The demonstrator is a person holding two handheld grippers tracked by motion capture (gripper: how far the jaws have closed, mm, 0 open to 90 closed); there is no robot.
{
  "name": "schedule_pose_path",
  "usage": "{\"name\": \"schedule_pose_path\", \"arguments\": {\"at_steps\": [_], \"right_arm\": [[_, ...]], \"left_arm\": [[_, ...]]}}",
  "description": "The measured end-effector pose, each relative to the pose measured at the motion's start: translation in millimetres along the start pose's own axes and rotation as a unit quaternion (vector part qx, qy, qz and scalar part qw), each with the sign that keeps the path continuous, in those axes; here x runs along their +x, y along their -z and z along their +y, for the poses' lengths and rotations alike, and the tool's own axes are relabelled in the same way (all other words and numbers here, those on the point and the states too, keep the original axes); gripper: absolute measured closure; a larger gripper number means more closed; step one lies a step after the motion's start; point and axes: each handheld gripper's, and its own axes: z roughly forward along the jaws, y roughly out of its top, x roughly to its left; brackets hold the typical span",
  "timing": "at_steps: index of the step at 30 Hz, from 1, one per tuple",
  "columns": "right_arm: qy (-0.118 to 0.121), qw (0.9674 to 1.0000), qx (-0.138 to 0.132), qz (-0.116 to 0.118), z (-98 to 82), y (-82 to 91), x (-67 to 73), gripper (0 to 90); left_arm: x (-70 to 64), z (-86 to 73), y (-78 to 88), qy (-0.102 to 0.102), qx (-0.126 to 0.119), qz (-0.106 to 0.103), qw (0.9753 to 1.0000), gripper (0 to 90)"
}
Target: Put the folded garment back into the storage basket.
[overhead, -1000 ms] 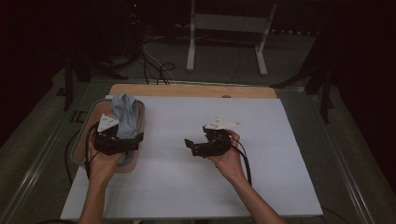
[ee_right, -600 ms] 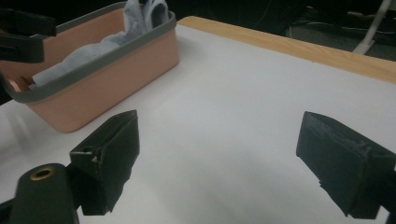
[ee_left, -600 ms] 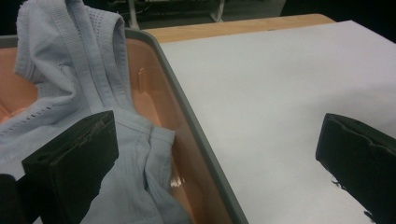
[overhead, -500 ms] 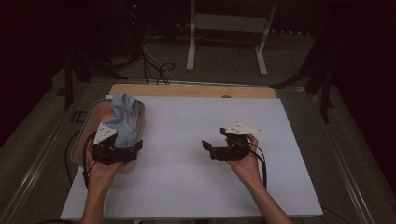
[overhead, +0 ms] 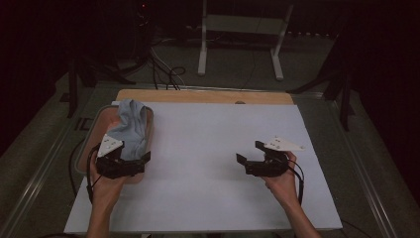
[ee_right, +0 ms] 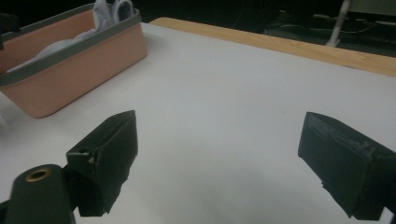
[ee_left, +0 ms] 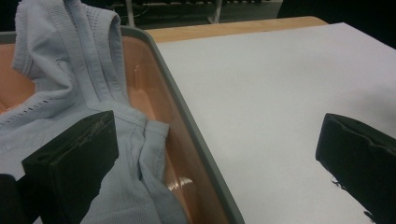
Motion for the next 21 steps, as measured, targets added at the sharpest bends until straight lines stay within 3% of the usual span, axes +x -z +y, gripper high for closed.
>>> {"name": "schedule_pose_path", "arguments": {"at_steps": [8, 21], "right_arm": [[-0.002, 0.9999, -0.007, -0.014, -12.1, 18.4, -13.5, 10.5], [-0.007, 0.9985, -0.045, -0.03, -29.2, 43.3, -28.6, 10.2]], "left_arm": [[0.3, -1.3, 1.8, 0.002, -0.004, -0.001, 1.0, 0.5], [0.7, -3.7, 4.7, 0.007, -0.01, -0.004, 0.9999, 0.5]]}}
